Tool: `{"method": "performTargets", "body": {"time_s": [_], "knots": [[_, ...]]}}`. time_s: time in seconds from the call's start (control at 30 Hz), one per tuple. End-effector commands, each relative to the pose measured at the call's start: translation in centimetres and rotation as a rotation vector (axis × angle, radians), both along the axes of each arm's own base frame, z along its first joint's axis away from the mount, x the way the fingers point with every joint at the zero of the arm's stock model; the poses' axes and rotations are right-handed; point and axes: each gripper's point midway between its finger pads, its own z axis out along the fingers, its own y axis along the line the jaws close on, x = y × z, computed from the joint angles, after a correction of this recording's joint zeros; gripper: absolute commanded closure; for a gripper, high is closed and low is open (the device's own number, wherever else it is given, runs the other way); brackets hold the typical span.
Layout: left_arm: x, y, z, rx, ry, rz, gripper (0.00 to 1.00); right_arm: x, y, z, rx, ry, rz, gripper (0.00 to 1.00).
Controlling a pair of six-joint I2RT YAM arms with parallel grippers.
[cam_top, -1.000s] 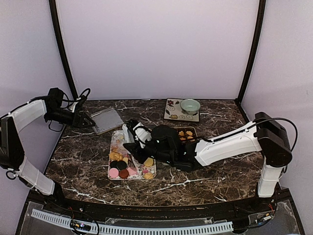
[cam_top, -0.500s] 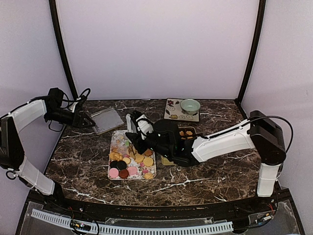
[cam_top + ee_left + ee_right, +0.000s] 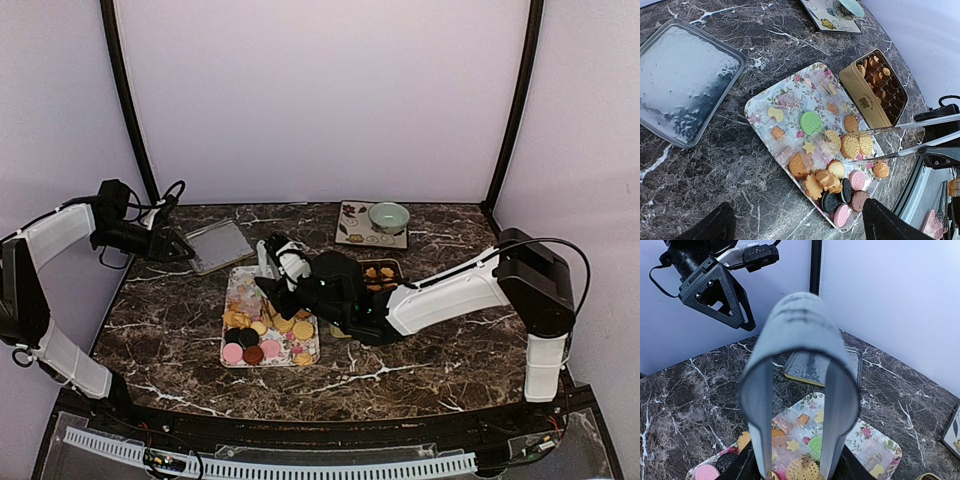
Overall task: Pack the cookies
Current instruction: Pick up the fake cookies from the plate.
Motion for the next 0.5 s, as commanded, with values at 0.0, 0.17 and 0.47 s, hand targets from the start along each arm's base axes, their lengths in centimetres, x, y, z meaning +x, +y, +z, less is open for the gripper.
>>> {"method": "performTargets", "body": {"time_s": [0.0,0.17,0.47], "knots": [[-0.5,0.1,1.5,0.005,-0.042,-0.007,0.10,-0.2,-0.2,0.9,0.029,-0.046,-0.018,0.54],[-0.5,0.1,1.5,0.002,-0.039,-0.006,0.10,-0.6,-0.6,-0.4,-0.022,-0.057,-0.035,0.54],[-0.3,0.0,1.5,-0.004,-0.036,-0.004,0.10,-1.6,-2.0,-1.7,-0.051,-0.015,-0.050,0.61]]}}
